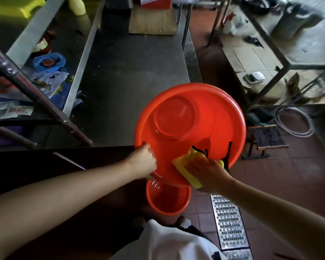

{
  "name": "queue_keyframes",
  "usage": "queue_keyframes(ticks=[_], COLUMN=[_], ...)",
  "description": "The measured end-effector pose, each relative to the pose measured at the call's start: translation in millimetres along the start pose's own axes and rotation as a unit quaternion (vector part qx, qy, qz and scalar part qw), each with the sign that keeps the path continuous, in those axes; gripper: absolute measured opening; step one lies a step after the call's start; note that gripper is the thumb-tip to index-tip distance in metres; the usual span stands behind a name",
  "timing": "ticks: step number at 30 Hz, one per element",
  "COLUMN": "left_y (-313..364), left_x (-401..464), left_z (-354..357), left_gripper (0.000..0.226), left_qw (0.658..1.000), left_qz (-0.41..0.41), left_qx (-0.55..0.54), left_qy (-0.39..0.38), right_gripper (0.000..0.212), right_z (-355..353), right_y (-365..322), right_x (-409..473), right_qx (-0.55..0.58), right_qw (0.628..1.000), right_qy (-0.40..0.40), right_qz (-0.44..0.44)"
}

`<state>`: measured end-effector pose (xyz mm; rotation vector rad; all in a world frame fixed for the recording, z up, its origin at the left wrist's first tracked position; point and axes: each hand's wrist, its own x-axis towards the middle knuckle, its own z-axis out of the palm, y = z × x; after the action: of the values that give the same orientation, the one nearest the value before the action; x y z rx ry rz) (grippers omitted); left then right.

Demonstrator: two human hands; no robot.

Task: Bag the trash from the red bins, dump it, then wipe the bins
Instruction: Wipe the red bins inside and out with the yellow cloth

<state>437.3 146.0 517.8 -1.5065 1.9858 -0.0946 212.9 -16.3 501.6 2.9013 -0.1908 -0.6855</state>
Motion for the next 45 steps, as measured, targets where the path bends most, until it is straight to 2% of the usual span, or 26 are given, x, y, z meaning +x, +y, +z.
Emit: queue_keyframes(ticks=[3, 5, 10, 13, 17, 21, 24, 28, 30, 31, 34, 37, 39, 40, 42, 44, 45], left_y=[-20.9, -23.9, 16.2, 41.3, 50.8, 49.1, 46.7, 43.9, 43.6, 42.9, 39.6, 37.9, 38.1, 39.9, 42.3, 44.1, 44.8], left_x=[-6.9, -5.1, 17.0, 33.3, 33.3, 33.1, 28.3, 18.5, 22.8, 25.5, 29.3, 31.5, 29.9, 29.7, 31.7, 34.2, 34.5], left_z=[-8.1, -14.6, -24.8, -23.8, -14.2, -5.0, 7.4, 10.8, 3.9, -0.2, -14.7, -14.9, -15.7, -16.2, -20.5, -23.5, -25.3], left_gripper=[0.082, 0.087, 0.103, 0.097, 0.084, 0.088, 0.095, 0.097, 0.097, 0.096, 0.087, 0.078, 0.075, 0.071, 0.062, 0.06, 0.057], left_qw=[0.997, 0.995, 0.988, 0.98, 0.983, 0.985, 0.982, 0.985, 0.988, 0.991, 0.993, 0.992, 0.992, 0.992, 0.992, 0.993, 0.992], left_qz=[-0.024, -0.059, -0.11, -0.133, -0.1, -0.086, -0.088, -0.08, -0.073, -0.068, -0.05, -0.06, -0.06, -0.06, -0.059, -0.051, -0.065], left_qx=[0.07, 0.069, -0.103, -0.142, -0.154, -0.151, -0.169, -0.151, -0.13, -0.115, -0.098, -0.105, -0.107, -0.099, -0.079, -0.064, -0.063], left_qy=[-0.024, -0.035, -0.036, -0.028, -0.018, -0.009, -0.017, -0.005, -0.026, -0.03, -0.041, -0.027, -0.037, -0.045, -0.075, -0.084, -0.086], right_gripper=[0.079, 0.073, 0.074, 0.077, 0.077, 0.063, 0.065, 0.059, 0.055, 0.052, 0.044, 0.056, 0.058, 0.057, 0.053, 0.048, 0.047], right_z=[-1.6, -3.9, -8.1, -4.5, -1.1, 0.2, 2.6, 19.7, 25.1, 27.1, 23.3, 21.4, 22.8, 24.9, 30.1, 32.4, 30.8], right_y=[5.0, 2.7, 8.4, 16.9, 8.6, -20.8, -35.1, -2.8, 28.5, 37.4, 21.5, -18.0, -9.6, 3.8, 33.8, 46.0, 37.6], right_x=[-3.6, -1.6, -2.6, -4.0, 9.6, 48.7, 73.8, 84.0, 90.2, 94.4, 115.3, 129.6, 122.9, 118.9, 111.4, 112.1, 118.3], right_qx=[-0.047, -0.059, -0.059, -0.048, 0.065, 0.143, 0.194, 0.134, 0.034, 0.032, 0.157, 0.256, 0.282, 0.284, 0.219, 0.138, 0.137], right_qw=[0.998, 0.996, 0.996, 0.998, 0.997, 0.987, 0.976, 0.985, 0.988, 0.984, 0.967, 0.95, 0.948, 0.95, 0.962, 0.961, 0.955], right_qy=[0.037, 0.064, 0.066, 0.052, -0.01, -0.034, -0.069, -0.093, -0.114, -0.11, -0.079, -0.127, -0.111, -0.086, -0.068, -0.109, -0.123], right_qz=[-0.01, -0.014, -0.014, -0.002, 0.043, 0.07, 0.07, 0.056, 0.1, 0.137, 0.185, 0.13, 0.096, 0.096, 0.149, 0.212, 0.234])
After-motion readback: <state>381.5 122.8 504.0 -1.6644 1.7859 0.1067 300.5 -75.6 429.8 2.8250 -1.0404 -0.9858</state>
